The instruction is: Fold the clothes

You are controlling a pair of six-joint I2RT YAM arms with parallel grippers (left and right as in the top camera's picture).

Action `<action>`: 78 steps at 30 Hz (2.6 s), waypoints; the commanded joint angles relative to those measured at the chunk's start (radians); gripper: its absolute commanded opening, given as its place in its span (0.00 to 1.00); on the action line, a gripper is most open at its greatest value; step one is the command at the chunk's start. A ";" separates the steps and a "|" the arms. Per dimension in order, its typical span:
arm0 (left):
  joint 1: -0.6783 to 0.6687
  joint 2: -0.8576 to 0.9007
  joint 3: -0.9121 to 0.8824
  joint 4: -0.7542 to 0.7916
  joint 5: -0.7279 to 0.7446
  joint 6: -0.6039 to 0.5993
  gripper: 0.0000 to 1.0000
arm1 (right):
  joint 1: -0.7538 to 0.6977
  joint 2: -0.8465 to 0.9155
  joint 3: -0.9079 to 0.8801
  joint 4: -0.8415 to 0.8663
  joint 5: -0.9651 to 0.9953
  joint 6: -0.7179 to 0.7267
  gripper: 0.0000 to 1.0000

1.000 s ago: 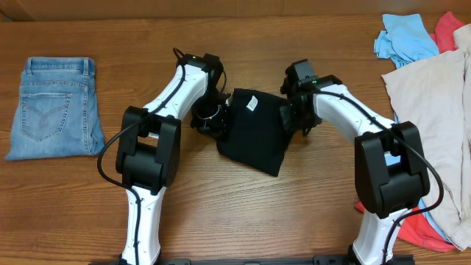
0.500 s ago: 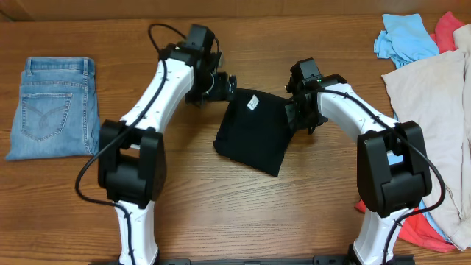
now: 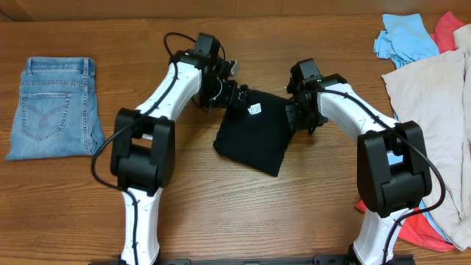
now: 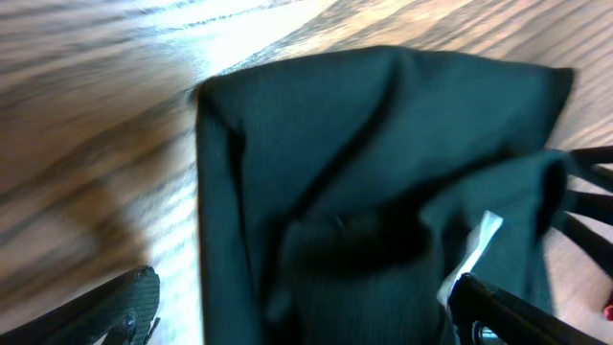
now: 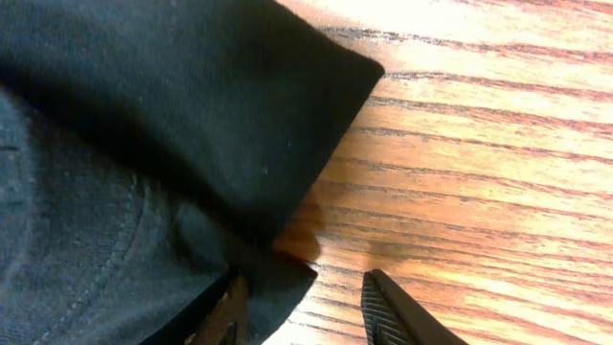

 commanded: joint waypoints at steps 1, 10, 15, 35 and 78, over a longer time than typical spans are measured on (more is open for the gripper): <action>-0.009 0.044 0.002 0.018 0.063 0.038 0.96 | -0.002 -0.006 -0.005 -0.003 0.006 -0.003 0.43; -0.040 0.060 0.003 0.063 0.087 0.051 0.11 | -0.002 -0.006 -0.005 -0.008 0.006 -0.003 0.45; -0.017 0.047 0.015 0.051 0.060 0.052 0.04 | -0.003 -0.009 -0.001 -0.035 0.006 -0.002 0.46; 0.275 -0.316 0.057 -0.214 -0.610 0.129 0.04 | -0.116 -0.284 0.236 -0.295 0.034 0.038 0.50; 0.821 -0.228 0.090 0.274 -0.507 0.467 0.07 | -0.116 -0.289 0.236 -0.389 0.051 0.039 0.51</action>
